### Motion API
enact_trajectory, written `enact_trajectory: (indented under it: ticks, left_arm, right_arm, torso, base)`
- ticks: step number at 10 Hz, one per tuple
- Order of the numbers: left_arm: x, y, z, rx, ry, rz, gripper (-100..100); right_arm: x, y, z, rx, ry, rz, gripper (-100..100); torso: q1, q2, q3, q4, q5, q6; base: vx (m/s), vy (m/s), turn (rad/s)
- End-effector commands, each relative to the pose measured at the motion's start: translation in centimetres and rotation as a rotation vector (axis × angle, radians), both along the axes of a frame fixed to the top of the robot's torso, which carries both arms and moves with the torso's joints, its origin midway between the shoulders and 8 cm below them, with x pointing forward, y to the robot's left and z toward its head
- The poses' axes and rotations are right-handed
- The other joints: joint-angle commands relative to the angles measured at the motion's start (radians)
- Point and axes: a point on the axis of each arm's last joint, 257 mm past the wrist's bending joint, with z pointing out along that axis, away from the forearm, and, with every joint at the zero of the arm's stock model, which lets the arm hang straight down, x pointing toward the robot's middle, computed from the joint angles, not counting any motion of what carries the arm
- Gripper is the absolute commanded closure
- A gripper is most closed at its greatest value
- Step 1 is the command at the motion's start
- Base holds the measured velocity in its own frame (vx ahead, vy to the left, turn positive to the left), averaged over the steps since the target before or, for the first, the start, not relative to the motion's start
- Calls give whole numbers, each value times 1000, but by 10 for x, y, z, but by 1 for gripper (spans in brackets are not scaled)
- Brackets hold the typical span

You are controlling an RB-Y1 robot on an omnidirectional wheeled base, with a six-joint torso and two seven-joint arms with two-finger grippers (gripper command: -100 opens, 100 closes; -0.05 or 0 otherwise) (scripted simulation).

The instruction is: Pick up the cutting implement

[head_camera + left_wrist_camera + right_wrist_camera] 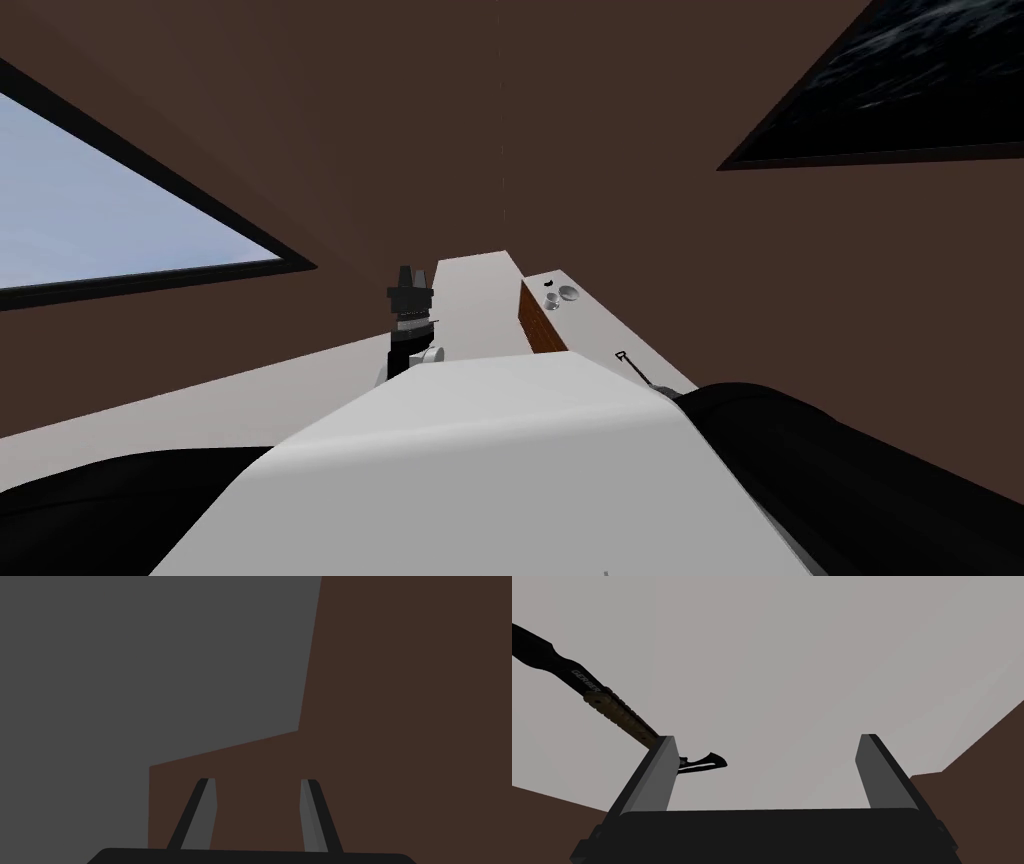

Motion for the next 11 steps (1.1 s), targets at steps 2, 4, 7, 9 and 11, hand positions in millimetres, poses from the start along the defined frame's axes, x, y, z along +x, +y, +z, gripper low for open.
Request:
enact_trajectory:
  ticks: [2,4,7,9,11]
  left_arm:
    - [0,0,0,0,0,0,0]
    - [0,0,0,0,0,0,0]
    - [0,0,0,0,0,0,0]
    - [0,0,0,0,0,0,0]
    - [0,0,0,0,0,0,0]
  right_arm:
    - [-31,-14,-5,-31,67,-14,-100]
    - [-85,-28,-10,-70,173,-32,-100]
    - [-109,-33,-12,-85,221,-42,-100]
    - [-147,-32,-17,-96,290,-54,-100]
    - [-168,-24,-24,-87,324,-62,-100]
  torso:
    - [0,-1,0,0,0,-1]
    - [-2,-2,-1,0,0,-2]
    - [-3,-4,-2,-1,0,0]
    - [0,-1,0,0,0,-1]
    - [-2,-2,-1,0,-1,0]
  base:
    - [43,-28,198]
    - [74,-55,301]
    - [77,-53,144]
    - [48,-36,185]
    - [59,-72,172]
